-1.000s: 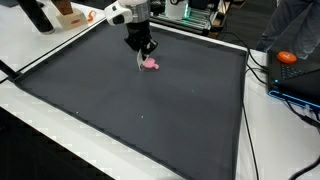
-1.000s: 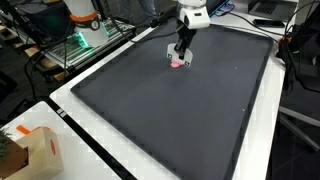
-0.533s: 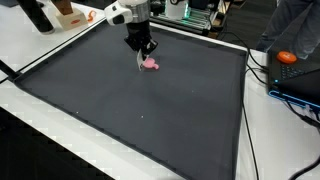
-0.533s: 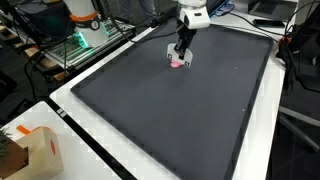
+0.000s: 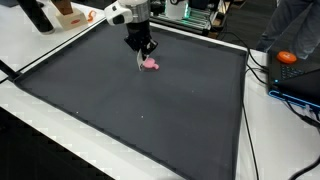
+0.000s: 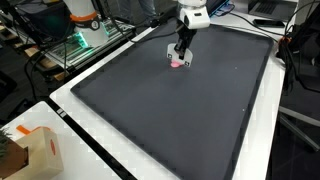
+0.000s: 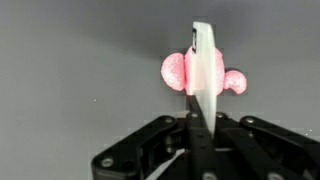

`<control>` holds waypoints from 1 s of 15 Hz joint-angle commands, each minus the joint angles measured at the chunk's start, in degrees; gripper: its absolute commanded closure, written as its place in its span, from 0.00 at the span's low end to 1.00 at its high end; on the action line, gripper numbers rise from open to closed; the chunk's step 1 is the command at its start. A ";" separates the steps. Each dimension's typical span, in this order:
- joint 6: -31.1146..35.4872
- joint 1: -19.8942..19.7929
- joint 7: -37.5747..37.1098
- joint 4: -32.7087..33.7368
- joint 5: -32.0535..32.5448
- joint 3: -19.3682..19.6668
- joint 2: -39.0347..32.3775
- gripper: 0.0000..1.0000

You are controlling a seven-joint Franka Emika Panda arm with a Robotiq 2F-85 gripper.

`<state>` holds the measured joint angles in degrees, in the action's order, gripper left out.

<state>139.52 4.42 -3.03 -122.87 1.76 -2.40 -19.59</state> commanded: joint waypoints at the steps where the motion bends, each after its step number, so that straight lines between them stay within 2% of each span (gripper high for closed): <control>1: -0.17 -0.01 0.00 0.11 0.00 -0.02 0.01 0.96; 7: -0.17 -0.01 0.00 0.11 0.00 -0.02 0.00 0.96; 8: 0.28 -0.08 0.39 -0.17 -0.01 -0.11 0.20 0.99; 15: 5.71 -0.65 2.40 -2.90 -0.14 -0.10 0.59 0.99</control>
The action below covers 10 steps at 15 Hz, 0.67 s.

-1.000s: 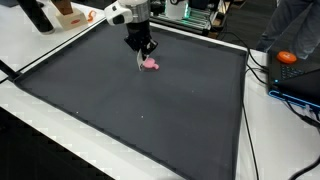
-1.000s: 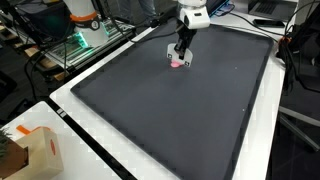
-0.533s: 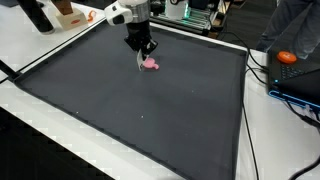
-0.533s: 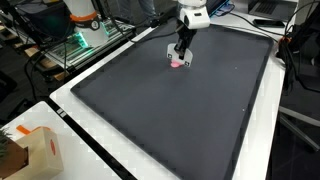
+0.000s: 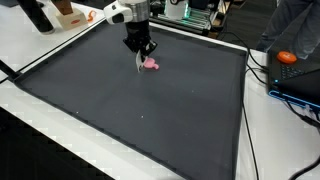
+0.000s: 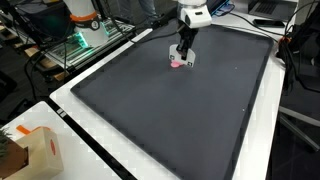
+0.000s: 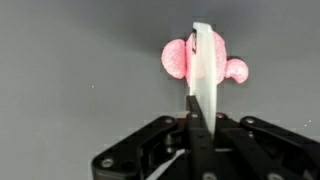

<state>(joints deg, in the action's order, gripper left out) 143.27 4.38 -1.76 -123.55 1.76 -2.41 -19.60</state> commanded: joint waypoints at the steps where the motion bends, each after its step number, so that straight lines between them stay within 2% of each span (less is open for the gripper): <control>1: 1.94 -0.92 1.60 -2.51 -0.61 -0.25 0.46 0.99; 10: 4.92 -2.36 4.93 -7.33 -1.40 -0.34 1.10 0.99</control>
<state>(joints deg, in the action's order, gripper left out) 146.22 3.02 1.59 -126.65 0.68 -2.75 -19.13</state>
